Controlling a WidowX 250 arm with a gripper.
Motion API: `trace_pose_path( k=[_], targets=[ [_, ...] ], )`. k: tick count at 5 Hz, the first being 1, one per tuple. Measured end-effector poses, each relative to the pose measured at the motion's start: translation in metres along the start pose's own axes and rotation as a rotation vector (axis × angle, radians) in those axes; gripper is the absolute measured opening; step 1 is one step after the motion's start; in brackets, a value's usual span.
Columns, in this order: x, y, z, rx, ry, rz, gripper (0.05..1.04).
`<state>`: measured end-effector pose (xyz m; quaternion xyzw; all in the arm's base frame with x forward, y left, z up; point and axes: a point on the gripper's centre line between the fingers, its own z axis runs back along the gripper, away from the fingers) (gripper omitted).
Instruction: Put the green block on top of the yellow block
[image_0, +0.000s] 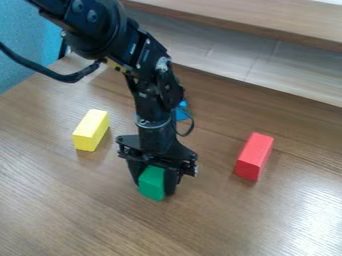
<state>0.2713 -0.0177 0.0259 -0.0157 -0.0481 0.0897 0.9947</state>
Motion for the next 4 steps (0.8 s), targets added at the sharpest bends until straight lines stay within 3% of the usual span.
trace_pose_path(
  k=[1,2,4],
  targets=[
    [-0.002,0.000,0.000,0.002,0.012,0.004,0.597],
    [0.004,0.005,0.015,-0.013,-0.006,0.021,0.598],
    [0.024,0.059,0.054,-0.001,-0.083,0.150,0.597]
  ],
)
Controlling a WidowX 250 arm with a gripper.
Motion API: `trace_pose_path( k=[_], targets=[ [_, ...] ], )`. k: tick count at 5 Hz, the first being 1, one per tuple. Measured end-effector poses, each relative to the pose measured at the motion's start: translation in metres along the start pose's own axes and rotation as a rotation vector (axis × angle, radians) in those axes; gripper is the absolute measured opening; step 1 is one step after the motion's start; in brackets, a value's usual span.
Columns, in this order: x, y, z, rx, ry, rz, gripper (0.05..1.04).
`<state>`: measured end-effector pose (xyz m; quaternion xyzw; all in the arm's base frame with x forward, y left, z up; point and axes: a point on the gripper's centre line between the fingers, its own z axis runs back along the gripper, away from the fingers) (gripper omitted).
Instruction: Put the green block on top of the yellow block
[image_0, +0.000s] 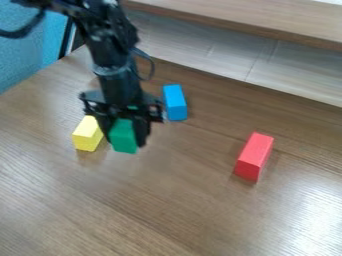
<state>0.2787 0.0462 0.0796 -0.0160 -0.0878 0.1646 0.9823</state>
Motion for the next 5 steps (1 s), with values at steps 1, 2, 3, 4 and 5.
trace_pose_path(
  k=[1,2,3,4,5],
  targets=[
    [0.008,0.026,0.007,0.011,-0.016,0.065,0.597],
    [0.011,0.047,0.011,0.020,-0.025,0.114,0.597],
    [0.012,0.060,0.012,0.027,-0.030,0.136,0.597],
    [0.016,0.072,0.008,0.037,-0.031,0.163,0.597],
    [0.018,0.073,-0.002,0.035,-0.013,0.169,0.597]
  ],
)
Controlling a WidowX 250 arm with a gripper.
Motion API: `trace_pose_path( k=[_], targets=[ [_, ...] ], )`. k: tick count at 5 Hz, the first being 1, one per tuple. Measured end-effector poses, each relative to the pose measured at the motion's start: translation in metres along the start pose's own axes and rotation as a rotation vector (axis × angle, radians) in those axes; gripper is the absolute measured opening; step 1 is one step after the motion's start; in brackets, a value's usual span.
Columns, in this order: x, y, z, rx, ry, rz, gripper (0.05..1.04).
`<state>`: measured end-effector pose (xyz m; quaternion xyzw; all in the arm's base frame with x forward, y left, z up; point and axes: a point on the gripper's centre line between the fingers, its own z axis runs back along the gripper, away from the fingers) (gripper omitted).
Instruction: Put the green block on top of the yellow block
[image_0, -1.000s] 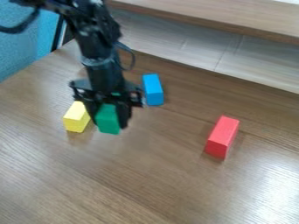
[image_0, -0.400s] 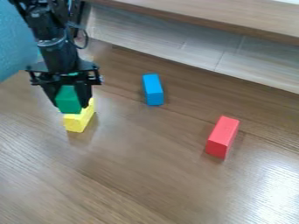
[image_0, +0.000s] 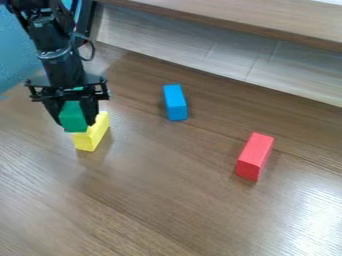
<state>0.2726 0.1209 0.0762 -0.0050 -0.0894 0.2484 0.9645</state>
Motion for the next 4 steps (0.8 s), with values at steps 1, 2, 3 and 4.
trace_pose_path(
  k=[1,2,3,4],
  targets=[
    [0.005,0.000,-0.007,0.006,0.011,0.011,0.597],
    [0.007,-0.005,-0.015,0.007,0.027,0.007,0.597],
    [0.009,-0.005,-0.020,0.011,0.036,0.007,0.606],
    [0.010,-0.006,-0.021,0.010,0.044,-0.011,0.649]
  ],
)
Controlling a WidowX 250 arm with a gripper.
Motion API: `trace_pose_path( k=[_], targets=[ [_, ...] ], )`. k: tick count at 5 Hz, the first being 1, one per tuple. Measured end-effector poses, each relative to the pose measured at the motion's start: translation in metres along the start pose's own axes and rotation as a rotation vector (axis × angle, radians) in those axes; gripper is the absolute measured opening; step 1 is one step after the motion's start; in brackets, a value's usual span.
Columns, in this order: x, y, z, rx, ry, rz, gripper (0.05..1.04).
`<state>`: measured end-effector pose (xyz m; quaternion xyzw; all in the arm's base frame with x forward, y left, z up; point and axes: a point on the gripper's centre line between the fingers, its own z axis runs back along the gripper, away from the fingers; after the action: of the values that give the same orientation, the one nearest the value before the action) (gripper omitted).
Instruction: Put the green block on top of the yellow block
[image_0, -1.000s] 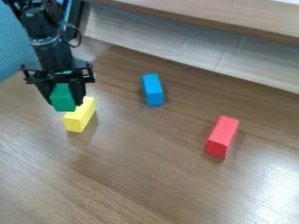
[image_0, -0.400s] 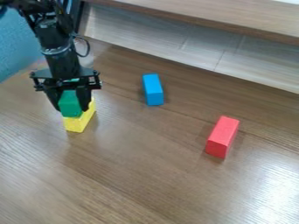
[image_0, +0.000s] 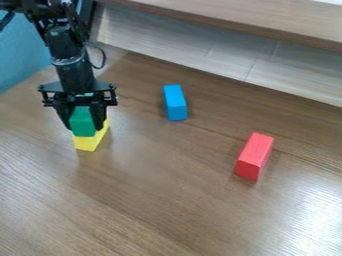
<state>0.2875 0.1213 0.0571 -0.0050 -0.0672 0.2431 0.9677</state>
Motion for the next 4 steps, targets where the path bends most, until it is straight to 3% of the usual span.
trace_pose_path(
  k=[1,2,4],
  targets=[
    [0.000,-0.001,0.000,-0.005,0.002,0.007,0.955],
    [-0.004,-0.002,0.002,-0.010,0.017,0.015,1.005],
    [0.002,-0.010,0.033,-0.026,-0.050,0.007,1.000]
  ],
)
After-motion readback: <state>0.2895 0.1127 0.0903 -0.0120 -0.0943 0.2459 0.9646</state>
